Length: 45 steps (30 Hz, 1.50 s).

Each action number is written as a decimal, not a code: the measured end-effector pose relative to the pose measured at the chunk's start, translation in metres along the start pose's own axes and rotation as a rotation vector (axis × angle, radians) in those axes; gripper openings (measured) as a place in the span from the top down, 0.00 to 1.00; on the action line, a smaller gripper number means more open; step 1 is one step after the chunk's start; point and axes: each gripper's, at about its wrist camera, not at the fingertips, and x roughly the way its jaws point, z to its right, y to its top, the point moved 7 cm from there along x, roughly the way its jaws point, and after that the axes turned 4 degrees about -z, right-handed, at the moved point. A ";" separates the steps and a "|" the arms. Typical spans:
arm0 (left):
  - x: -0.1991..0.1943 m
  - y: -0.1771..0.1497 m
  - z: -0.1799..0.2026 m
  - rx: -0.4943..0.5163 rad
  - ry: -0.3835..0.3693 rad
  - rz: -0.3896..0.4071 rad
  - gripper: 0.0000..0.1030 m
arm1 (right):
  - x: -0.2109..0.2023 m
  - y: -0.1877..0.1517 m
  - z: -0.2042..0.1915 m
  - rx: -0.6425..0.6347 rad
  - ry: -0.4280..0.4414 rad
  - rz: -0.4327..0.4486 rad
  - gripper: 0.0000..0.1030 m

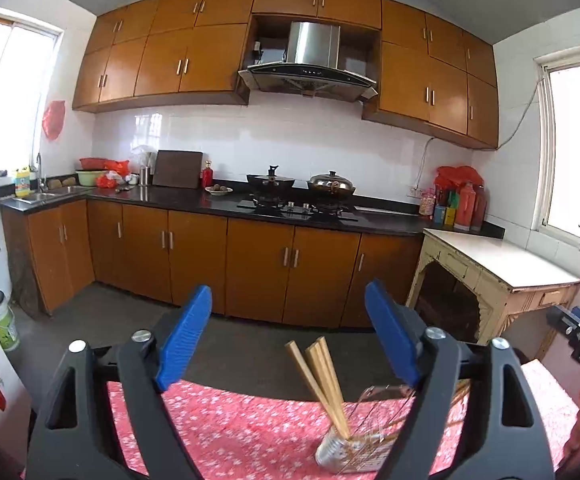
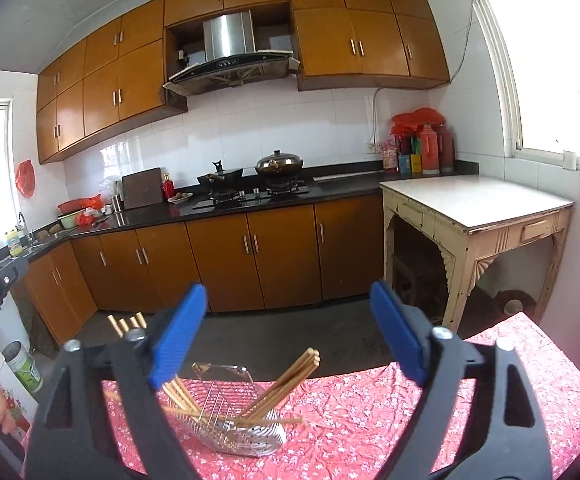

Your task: Organize utensils

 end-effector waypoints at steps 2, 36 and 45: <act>-0.010 -0.006 -0.005 0.009 0.001 0.002 0.11 | -0.015 -0.006 -0.004 -0.022 -0.005 0.016 0.06; -0.107 -0.210 -0.028 0.103 -0.072 -0.034 0.02 | -0.143 -0.213 -0.066 -0.214 -0.054 0.200 0.04; -0.123 -0.221 -0.025 0.098 -0.046 0.030 0.02 | -0.151 -0.231 -0.061 -0.177 -0.014 0.199 0.04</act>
